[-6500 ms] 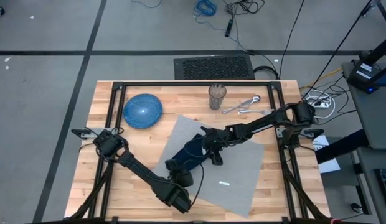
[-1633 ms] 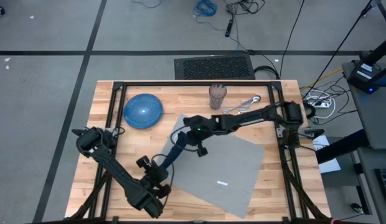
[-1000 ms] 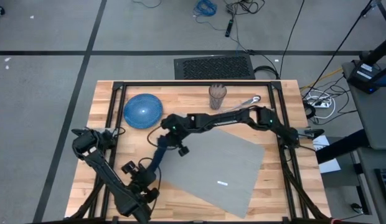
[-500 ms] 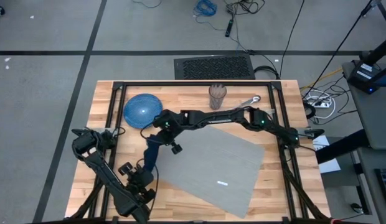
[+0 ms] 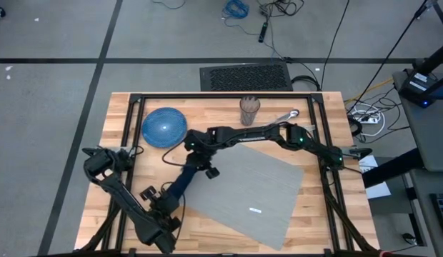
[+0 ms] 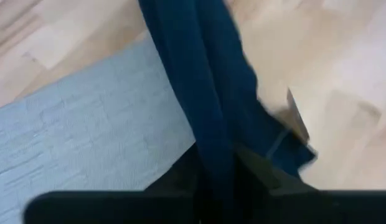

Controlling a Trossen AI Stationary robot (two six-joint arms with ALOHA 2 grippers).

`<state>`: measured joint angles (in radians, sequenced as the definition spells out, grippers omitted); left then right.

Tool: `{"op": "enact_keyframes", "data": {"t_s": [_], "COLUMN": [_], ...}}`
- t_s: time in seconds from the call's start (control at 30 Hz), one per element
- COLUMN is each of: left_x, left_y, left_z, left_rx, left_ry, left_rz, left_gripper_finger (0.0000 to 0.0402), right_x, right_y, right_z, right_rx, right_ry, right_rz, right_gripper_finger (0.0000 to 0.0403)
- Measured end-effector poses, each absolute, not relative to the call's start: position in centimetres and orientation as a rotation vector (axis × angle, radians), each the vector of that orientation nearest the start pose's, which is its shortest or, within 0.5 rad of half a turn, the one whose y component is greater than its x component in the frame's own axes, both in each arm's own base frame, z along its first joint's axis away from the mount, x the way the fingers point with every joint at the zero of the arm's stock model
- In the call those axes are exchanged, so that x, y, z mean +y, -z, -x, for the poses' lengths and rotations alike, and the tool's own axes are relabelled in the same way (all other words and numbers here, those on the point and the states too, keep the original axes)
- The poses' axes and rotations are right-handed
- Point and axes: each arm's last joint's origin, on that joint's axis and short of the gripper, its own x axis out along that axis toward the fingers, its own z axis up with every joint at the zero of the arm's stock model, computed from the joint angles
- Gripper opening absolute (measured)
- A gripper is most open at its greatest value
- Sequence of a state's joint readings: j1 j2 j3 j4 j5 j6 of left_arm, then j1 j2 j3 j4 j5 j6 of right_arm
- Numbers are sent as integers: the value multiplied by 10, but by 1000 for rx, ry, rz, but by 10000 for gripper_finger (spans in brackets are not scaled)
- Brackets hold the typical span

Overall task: Set table place
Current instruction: Fold the blue napkin

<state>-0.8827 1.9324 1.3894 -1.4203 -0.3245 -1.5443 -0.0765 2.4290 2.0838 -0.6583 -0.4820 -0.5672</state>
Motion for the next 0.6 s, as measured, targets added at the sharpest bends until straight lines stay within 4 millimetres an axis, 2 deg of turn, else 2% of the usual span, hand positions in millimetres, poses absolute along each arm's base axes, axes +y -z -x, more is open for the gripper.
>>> {"op": "enact_keyframes", "data": {"t_s": [0.37, 0.47, 0.6], "left_x": [-242, -243, -247], "left_y": [-177, -176, -175], "left_z": [-232, -238, -248], "left_rx": [1288, 1275, 1224], "left_ry": [-632, -586, -492], "left_rz": [94, 96, 94], "left_gripper_finger": [0, 0, 1], "right_x": [-27, -26, -25], "right_y": [-162, -160, -158], "right_z": [-505, -498, -492], "right_rx": [1032, 1102, 1169], "right_ry": [-612, -623, -630], "right_rz": [119, 90, 57], "right_gripper_finger": [194, 215, 223]}}
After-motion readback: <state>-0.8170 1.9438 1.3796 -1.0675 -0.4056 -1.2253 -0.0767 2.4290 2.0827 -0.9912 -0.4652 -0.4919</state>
